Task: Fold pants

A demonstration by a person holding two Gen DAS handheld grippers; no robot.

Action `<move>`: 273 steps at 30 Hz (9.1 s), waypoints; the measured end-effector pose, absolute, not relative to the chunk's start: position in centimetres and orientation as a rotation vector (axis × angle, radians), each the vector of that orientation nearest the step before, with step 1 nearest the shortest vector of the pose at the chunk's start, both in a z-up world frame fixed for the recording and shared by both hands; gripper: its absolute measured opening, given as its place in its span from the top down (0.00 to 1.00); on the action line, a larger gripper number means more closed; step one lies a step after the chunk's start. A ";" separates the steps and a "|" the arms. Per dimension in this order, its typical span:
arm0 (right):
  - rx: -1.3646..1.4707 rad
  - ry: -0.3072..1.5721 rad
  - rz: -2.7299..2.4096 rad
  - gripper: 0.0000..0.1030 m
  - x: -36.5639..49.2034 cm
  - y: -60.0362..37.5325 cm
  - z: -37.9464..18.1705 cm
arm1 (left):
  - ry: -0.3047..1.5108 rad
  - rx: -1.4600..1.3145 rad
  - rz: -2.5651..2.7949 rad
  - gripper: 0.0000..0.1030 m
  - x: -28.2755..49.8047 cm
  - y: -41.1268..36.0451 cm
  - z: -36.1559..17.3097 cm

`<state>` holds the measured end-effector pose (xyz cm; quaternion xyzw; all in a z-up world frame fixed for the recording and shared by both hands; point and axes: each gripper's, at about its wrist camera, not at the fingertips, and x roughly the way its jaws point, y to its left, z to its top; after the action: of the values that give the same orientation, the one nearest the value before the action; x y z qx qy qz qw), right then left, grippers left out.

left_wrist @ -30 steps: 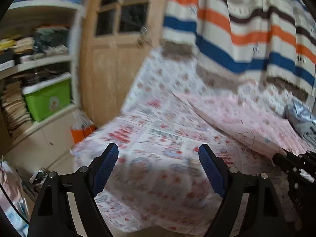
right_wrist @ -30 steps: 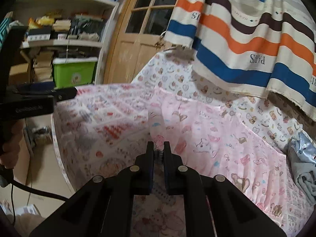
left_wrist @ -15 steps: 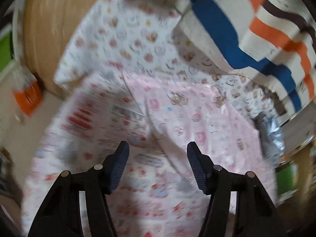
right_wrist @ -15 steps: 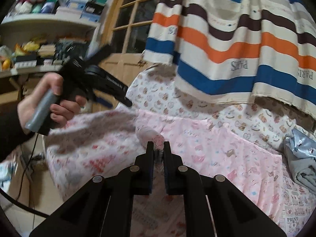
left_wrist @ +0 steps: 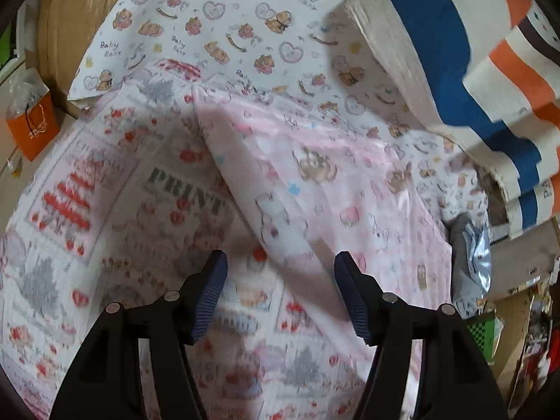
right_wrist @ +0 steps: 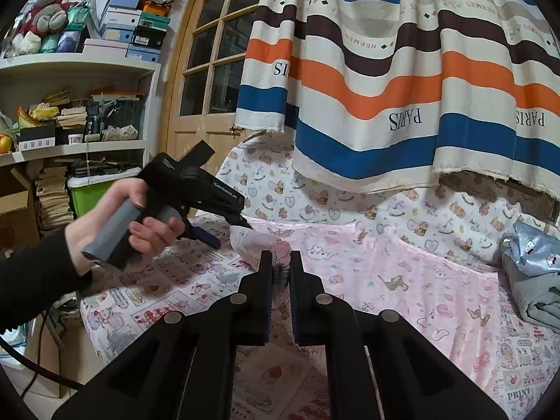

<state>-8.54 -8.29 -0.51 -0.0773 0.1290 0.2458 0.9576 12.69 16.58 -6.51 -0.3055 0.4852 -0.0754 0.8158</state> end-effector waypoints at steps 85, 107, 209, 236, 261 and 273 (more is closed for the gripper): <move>-0.156 0.220 0.271 0.92 -15.1 -14.6 -3.6 | 0.668 -0.128 -0.087 0.98 25.7 -4.6 9.0; -0.129 0.293 0.056 0.92 -16.6 -23.0 -6.8 | 0.814 -0.085 -0.352 0.98 26.4 -27.8 3.3; 0.211 0.474 0.031 0.83 -11.1 -27.3 -6.7 | 0.750 0.030 -0.399 0.96 -4.6 -9.0 -5.0; 0.226 0.490 -0.006 0.90 -12.5 -28.6 -6.7 | 0.644 0.000 -0.329 0.90 -8.0 -6.9 -4.0; 0.056 0.472 0.383 0.48 -13.0 -26.2 -4.4 | 0.683 0.007 -0.385 0.42 -7.4 -8.0 -3.7; -0.084 0.540 0.410 0.48 -12.3 -26.2 -6.0 | 0.790 -0.210 -0.482 0.55 -3.6 -7.6 -5.0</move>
<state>-12.28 -26.18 -6.00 -0.0412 0.2649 0.2013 0.9421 -3.65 -7.60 -5.00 -0.1010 0.3805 -0.2319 0.8895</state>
